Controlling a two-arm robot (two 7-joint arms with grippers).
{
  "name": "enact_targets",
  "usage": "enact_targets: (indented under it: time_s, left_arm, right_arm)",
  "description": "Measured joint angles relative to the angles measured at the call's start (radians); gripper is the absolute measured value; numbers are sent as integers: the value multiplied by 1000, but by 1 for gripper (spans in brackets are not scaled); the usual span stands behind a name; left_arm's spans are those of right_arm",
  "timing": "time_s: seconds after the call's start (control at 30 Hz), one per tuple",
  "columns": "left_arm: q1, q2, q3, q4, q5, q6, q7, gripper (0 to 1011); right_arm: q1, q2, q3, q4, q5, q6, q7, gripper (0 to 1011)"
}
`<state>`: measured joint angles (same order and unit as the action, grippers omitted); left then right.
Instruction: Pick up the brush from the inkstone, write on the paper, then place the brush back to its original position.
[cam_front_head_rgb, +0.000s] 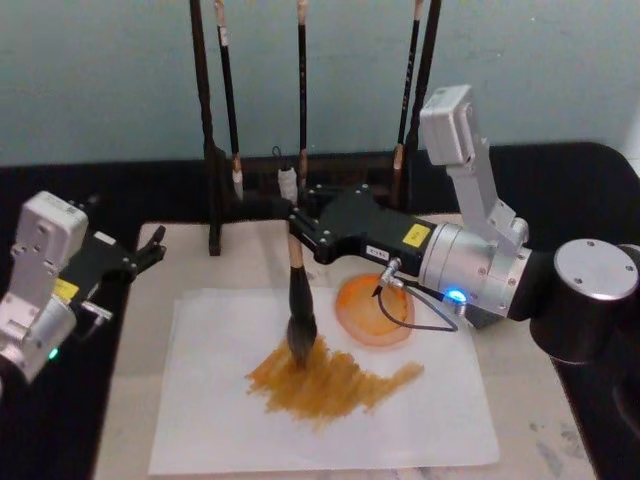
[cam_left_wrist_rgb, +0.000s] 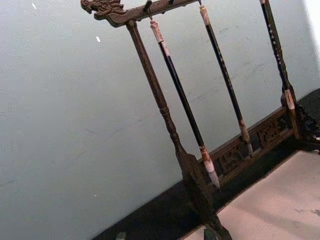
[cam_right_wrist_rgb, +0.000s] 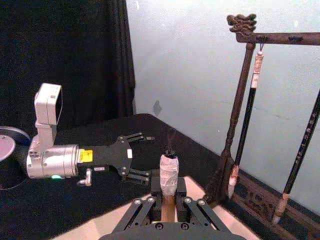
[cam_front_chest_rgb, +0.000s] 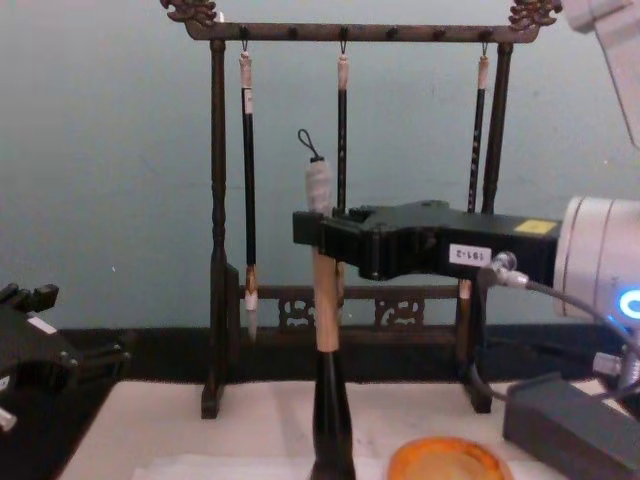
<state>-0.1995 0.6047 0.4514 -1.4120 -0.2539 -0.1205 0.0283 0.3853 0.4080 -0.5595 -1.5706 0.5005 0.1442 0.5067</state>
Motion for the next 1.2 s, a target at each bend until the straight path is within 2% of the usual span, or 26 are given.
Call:
enact_targets:
  time_s: [0.17, 0.33, 0.53, 1.2]
  left_arm:
    - [0, 0, 0, 0, 0, 0, 0, 1010]
    - [0, 0, 0, 0, 0, 0, 0, 1010]
    - [0, 0, 0, 0, 0, 0, 0, 1010]
    - [0, 0, 0, 0, 0, 0, 0, 1010]
  right_arm:
    - [-6, -3, 8, -10, 16, -8, -2, 160]
    - [-29, -17, 36, -14, 48, -34, -29, 160]
    - [-40, -20, 52, -21, 59, -44, -50, 160]
    - [-35, -21, 46, -21, 55, -43, -51, 160]
